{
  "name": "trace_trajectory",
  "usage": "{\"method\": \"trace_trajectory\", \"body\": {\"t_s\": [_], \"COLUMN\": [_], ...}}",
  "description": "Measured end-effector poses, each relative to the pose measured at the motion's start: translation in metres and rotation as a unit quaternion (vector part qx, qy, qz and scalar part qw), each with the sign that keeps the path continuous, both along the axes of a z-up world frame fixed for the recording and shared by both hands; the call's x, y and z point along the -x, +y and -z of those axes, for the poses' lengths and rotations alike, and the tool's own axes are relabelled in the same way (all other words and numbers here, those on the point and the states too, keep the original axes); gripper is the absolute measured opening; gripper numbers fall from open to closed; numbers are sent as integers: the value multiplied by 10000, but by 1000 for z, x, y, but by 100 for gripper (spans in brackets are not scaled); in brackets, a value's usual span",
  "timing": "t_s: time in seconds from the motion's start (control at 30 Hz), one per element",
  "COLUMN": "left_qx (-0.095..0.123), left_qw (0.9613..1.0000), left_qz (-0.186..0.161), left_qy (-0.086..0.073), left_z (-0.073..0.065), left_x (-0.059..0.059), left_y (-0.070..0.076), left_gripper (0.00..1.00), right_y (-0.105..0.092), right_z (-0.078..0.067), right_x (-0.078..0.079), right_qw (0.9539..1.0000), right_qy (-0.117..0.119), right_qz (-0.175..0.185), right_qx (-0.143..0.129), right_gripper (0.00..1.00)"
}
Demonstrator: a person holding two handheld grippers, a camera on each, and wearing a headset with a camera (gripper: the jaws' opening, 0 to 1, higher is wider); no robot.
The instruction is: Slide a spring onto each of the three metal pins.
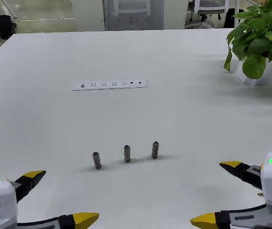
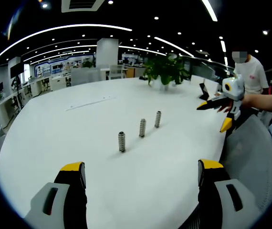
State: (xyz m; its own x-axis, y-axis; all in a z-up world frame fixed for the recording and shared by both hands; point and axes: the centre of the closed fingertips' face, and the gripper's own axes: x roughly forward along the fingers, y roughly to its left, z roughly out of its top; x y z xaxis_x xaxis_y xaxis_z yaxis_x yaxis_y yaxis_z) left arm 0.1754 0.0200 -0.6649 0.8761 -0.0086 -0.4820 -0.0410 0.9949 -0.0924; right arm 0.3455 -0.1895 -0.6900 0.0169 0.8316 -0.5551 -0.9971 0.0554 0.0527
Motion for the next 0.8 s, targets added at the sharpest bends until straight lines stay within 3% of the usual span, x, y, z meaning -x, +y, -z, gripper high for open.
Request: {"method": "trace_trajectory", "body": {"t_s": [0.33,0.8], "left_qx": [-8,5], "left_qw": [10000,9997], "left_qz": [39,-220], "left_qy": [33,-118], "left_z": [1,-8], "left_x": [-3,-4], "left_y": [-1,11], "left_gripper": [100,100], "right_y": [-8,-3], "right_z": [5,-2], "right_x": [-1,-5], "right_qw": [9999,10000], "right_qy": [52,67], "right_qz": [103,58], "right_qx": [38,25], "right_gripper": [97,97]}}
